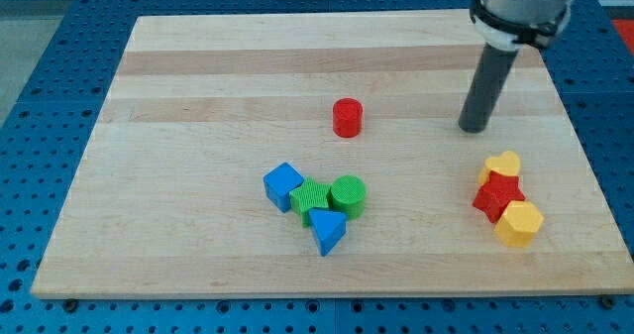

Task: Push the red circle into the red star

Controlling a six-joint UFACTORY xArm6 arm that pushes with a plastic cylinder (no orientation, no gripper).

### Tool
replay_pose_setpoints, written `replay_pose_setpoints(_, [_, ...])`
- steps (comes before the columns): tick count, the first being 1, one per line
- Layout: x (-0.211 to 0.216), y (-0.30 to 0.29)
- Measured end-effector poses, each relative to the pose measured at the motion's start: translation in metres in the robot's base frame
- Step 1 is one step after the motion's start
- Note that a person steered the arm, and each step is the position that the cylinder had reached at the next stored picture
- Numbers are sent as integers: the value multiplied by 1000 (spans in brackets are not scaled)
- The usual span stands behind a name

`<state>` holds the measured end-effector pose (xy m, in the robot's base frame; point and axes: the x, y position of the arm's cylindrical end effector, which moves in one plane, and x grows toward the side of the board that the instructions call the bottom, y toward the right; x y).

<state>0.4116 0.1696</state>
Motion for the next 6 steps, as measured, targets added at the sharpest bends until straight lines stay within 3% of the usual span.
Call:
replay_pose_setpoints(4, [-37, -163])
replay_pose_setpoints(6, [-35, -196])
